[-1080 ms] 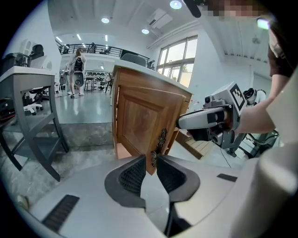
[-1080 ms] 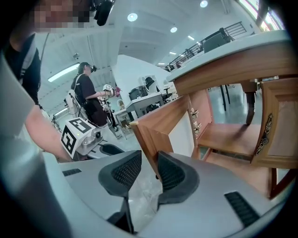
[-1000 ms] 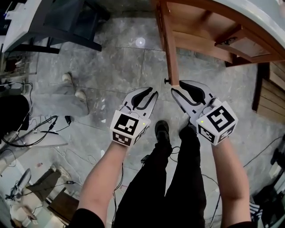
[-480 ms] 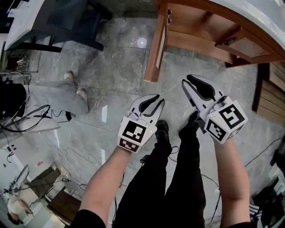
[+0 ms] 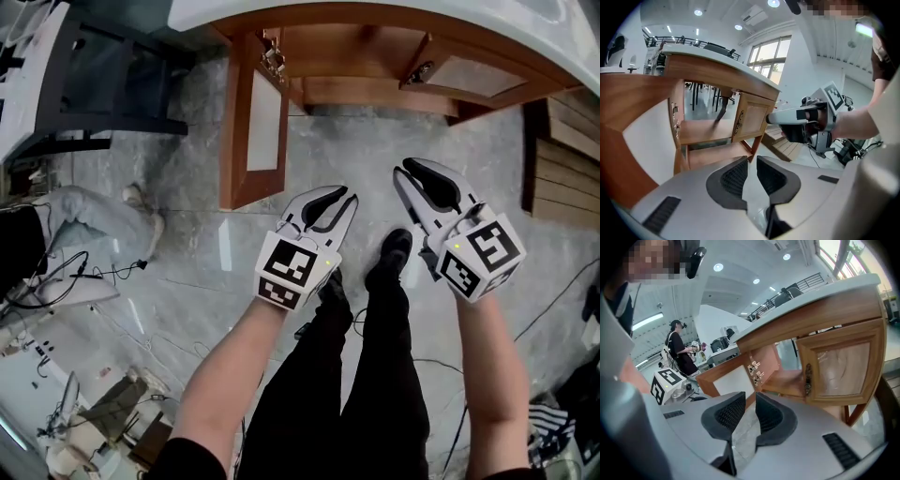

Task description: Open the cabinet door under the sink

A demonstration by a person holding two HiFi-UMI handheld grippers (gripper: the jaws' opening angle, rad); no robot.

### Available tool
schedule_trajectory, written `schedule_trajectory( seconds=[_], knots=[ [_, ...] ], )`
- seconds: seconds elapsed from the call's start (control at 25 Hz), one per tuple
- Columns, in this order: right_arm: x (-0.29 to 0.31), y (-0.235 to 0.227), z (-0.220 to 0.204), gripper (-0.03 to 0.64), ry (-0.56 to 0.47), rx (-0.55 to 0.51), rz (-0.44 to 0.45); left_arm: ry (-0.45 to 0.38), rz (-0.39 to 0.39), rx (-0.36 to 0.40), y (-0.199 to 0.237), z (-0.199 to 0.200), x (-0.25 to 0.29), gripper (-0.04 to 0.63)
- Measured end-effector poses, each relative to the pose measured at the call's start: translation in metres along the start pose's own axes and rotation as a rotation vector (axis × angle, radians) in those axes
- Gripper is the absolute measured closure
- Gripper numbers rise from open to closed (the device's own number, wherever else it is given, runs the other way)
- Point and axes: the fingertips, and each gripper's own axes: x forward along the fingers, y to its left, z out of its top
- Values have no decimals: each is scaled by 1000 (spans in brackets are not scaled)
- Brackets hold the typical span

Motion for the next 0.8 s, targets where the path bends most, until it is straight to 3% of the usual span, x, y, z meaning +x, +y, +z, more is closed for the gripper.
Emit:
schedule_trajectory(
  seconds=[0.36,0.6,0.8],
  knots=[
    [-18,-95,17,532,-2,46,-44,-20,56,-10,21,72,76,528],
    [-6,-117,13,526,61,1,-22,-63,78,2,33,108,119,531],
    [-3,-147,19,512,60,13,-99,-64,59,30,27,126,151,533]
  ],
)
